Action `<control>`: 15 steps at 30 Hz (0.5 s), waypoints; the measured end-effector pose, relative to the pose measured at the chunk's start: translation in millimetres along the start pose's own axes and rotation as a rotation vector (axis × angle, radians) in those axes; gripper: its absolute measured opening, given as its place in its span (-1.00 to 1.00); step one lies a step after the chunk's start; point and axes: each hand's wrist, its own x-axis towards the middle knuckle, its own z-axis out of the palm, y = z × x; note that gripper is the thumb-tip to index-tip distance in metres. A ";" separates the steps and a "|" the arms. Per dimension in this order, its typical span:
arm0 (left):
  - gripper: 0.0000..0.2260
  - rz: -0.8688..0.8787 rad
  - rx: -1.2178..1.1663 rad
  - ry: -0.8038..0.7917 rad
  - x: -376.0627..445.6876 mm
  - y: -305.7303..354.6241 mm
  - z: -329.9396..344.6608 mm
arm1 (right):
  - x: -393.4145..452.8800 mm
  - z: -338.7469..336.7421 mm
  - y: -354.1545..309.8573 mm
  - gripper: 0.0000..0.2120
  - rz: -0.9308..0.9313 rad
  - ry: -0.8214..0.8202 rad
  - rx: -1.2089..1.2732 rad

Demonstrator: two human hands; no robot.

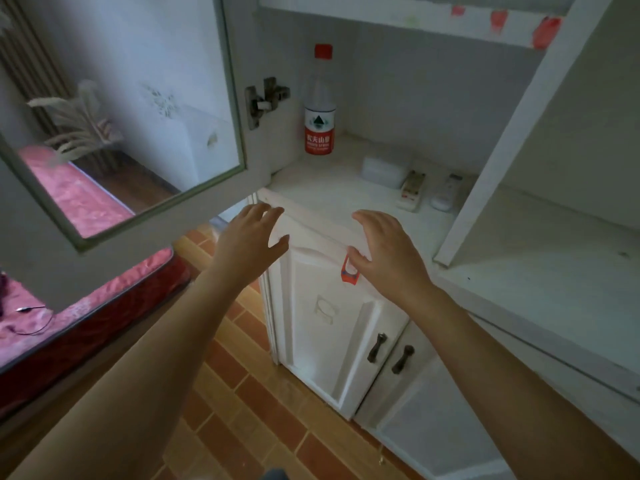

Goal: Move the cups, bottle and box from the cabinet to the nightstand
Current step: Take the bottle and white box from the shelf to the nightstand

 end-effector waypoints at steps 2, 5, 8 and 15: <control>-0.55 -0.018 -0.018 0.013 14.5 -1.8 0.2 | 14.9 -0.6 5.8 -0.51 -0.005 -0.009 -0.005; -0.55 -0.015 -0.023 0.043 39.2 -4.4 -0.6 | 37.6 -2.9 12.8 -0.50 -0.001 0.007 0.001; -0.53 0.017 -0.015 0.054 65.7 -6.5 -0.5 | 56.1 -7.1 17.9 -0.51 0.028 0.051 0.026; -0.51 0.045 -0.067 0.093 116.4 -4.2 4.7 | 89.4 -12.8 34.0 -0.51 0.085 0.093 0.010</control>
